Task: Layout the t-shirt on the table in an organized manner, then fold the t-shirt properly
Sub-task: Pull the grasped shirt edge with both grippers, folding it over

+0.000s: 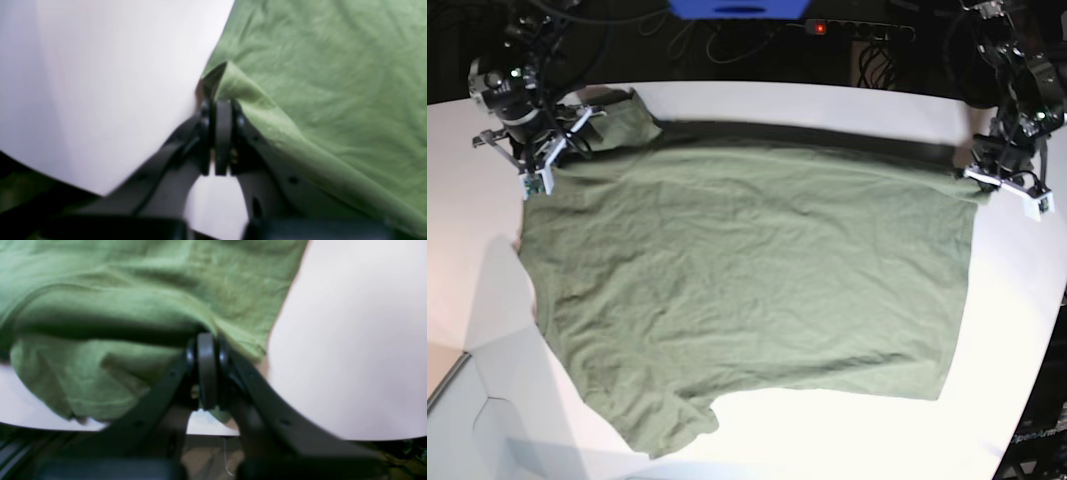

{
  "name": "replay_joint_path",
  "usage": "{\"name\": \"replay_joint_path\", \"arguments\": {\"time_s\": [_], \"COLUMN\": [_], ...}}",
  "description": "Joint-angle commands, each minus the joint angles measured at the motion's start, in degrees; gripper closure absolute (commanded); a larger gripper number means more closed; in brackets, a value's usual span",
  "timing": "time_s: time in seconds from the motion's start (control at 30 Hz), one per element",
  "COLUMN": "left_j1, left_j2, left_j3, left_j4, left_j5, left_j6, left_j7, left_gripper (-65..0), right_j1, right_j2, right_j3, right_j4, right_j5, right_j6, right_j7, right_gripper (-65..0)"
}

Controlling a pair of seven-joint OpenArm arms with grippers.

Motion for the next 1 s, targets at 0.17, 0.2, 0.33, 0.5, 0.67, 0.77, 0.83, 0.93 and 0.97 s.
{"name": "replay_joint_path", "arguments": {"time_s": [0.17, 0.2, 0.33, 0.5, 0.67, 0.77, 0.83, 0.93, 0.97], "left_j1": [-2.8, -3.1, -4.4, -6.8, -9.5, -10.4, -11.1, -13.0, -13.6], "left_j2": [-0.5, -0.5, -0.5, -0.5, -0.5, -0.5, -0.5, -0.5, -0.5], "left_j3": [-0.4, -0.3, -0.3, -0.3, -0.3, -0.3, -0.3, -0.3, -0.3], "left_j4": [0.4, 0.3, 0.3, -1.6, -5.2, -5.5, -5.5, -6.6, -7.2], "left_j5": [0.0, 0.0, 0.0, 0.0, 0.0, 0.0, 0.0, 0.0, 0.0], "left_j6": [0.2, 0.2, 0.2, 0.2, 0.2, 0.2, 0.2, 0.2, 0.2], "left_j7": [-0.9, -0.9, -0.9, -1.0, -1.4, -1.4, -1.5, -1.5, -1.5], "left_gripper": [-0.2, -0.2, -0.2, -0.2, -0.2, -0.2, -0.2, -0.2, -0.2], "right_j1": [3.9, 4.7, 7.7, 11.2, 15.3, 17.6, 19.0, 20.7, 21.3], "right_j2": [0.7, 0.7, 1.0, 2.4, 4.4, 5.5, 6.1, 6.8, 7.1], "right_j3": [-0.1, -0.1, -0.2, -0.2, -0.9, -1.1, -1.6, -3.4, -4.0], "right_j4": [0.6, 0.4, -1.7, -5.5, -10.0, -12.0, -13.1, -15.0, -15.6], "right_j5": [0.3, 0.3, 0.3, 0.3, 0.3, 0.3, 0.3, 0.3, 0.3], "right_j6": [-0.2, -0.2, -0.2, -0.2, -0.2, -0.2, -0.2, -0.2, -0.2], "right_j7": [0.9, 0.9, 0.9, 0.9, 0.9, 0.9, 0.9, 1.2, 1.3], "right_gripper": [0.0, 0.0, 0.0, 0.0, 0.0, 0.0, 0.0, 0.0, 0.0]}}
